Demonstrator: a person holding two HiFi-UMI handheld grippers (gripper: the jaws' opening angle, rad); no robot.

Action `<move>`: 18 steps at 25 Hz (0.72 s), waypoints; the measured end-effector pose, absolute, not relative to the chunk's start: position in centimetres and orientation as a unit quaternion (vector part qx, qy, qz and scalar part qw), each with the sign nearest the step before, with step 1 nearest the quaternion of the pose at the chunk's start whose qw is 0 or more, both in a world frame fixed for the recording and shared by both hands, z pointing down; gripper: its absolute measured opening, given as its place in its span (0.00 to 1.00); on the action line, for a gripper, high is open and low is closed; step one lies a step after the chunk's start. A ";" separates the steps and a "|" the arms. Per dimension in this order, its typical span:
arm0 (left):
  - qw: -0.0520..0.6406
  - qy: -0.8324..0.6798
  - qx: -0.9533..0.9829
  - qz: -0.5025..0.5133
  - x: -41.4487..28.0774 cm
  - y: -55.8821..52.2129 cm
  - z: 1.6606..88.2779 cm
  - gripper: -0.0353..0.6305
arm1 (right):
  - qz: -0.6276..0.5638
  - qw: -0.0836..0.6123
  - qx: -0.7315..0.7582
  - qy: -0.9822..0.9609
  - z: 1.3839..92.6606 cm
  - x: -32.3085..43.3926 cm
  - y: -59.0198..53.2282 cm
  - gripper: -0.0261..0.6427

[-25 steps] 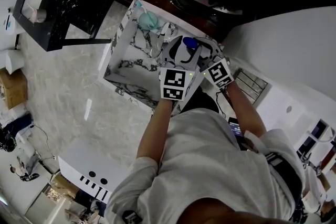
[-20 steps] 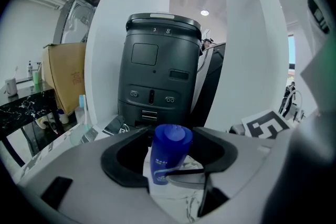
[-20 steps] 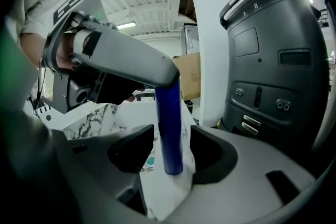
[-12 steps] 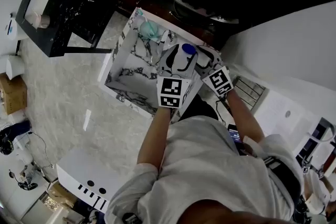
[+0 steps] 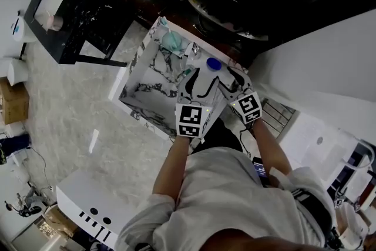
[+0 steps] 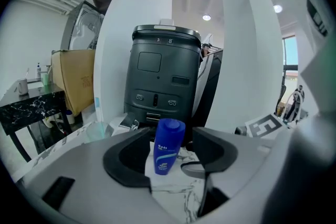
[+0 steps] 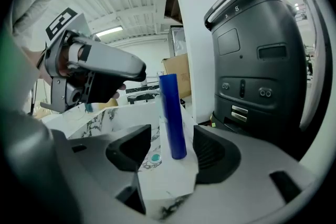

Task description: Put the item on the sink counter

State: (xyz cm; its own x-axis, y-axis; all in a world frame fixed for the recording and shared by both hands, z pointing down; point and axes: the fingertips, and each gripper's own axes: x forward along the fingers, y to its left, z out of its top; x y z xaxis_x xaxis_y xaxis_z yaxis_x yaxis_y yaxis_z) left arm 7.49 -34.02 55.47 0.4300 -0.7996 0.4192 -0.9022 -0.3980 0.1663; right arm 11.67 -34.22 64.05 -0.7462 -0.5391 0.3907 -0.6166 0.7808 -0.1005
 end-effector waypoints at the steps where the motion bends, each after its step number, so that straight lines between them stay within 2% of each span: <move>1: 0.190 -0.517 0.824 0.136 7.4 -33.7 55.7 0.44 | 0.121 0.171 0.318 -0.925 64.2 12.1 -34.1 0.38; 6: 0.204 -0.512 0.822 0.145 6.3 -31.5 55.7 0.44 | 0.174 0.147 0.347 -0.910 63.8 13.4 -32.5 0.37; 9: 0.198 -0.515 0.822 0.142 4.9 -29.9 55.0 0.43 | 0.156 0.146 0.370 -0.904 62.7 13.3 -31.7 0.20; 10: 0.194 -0.521 0.820 0.138 4.2 -29.1 54.7 0.41 | 0.150 0.147 0.378 -0.902 62.3 13.1 -31.4 0.15; 12: 0.182 -0.540 0.812 0.128 2.3 -27.7 54.0 0.30 | 0.140 0.143 0.388 -0.900 61.3 12.2 -30.5 0.08; 18: 0.108 -0.587 0.791 0.132 -2.7 -23.8 52.0 0.10 | 0.114 0.127 0.379 -0.909 58.1 8.3 -27.3 0.05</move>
